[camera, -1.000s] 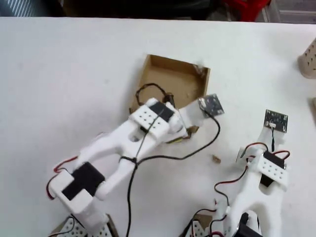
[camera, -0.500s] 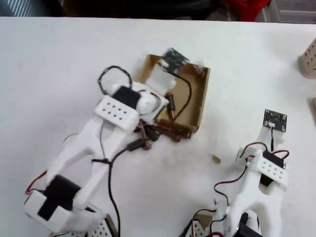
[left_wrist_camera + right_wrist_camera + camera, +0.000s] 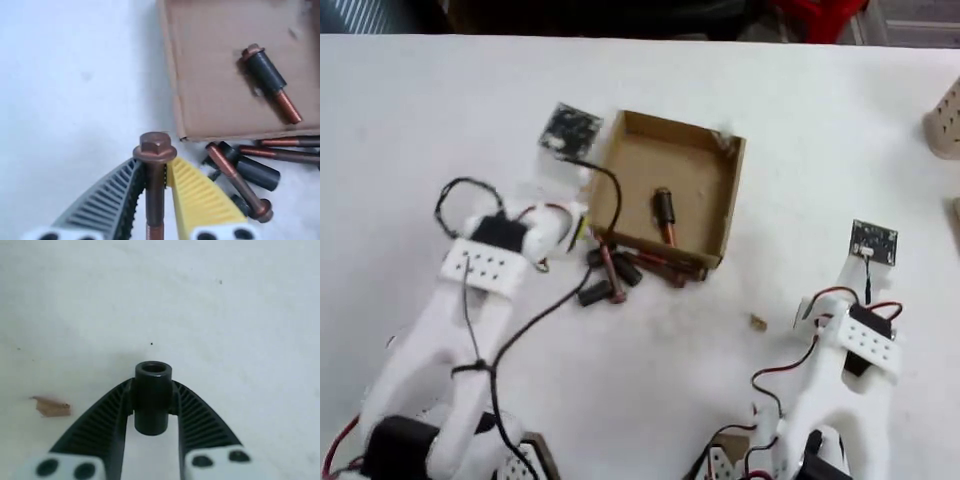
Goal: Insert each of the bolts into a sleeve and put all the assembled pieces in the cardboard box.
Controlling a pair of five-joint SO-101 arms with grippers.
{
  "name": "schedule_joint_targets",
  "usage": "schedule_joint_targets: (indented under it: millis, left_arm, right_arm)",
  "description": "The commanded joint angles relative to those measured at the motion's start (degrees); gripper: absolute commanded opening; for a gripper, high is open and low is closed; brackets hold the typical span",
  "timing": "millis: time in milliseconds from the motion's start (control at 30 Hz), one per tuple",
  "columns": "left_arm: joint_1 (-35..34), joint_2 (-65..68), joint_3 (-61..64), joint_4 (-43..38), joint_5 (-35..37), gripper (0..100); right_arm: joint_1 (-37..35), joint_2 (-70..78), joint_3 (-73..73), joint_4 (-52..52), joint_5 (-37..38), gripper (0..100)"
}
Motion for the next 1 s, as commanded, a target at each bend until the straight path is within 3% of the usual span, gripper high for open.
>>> schedule_joint_targets:
  millis: [0, 233, 533, 700, 967]
  left_arm:
    - [-6.02, -9.1, 9.93, -11.34, 0.7, 7]
    - [-15.25, -15.69, 24.97, -22.24, 0.53, 7]
    - [-23.25, -18.24, 36.66, -30.51, 0.35, 7]
    - [-25.45, -18.15, 39.03, -33.93, 0.35, 7]
    - [-25.63, -18.15, 39.21, -34.02, 0.35, 7]
  right_arm:
    - [-2.24, -1.36, -0.26, -1.01, 0.26, 1.8]
    - [-6.64, -1.8, -0.53, -1.01, 0.26, 1.8]
    - [-19.65, -1.89, -0.7, -9.19, -0.09, 1.8]
    - [-25.45, -4.18, -2.46, -10.68, -6.95, 1.7]
    - [-36.53, -14.46, -3.16, -11.21, -7.38, 1.7]
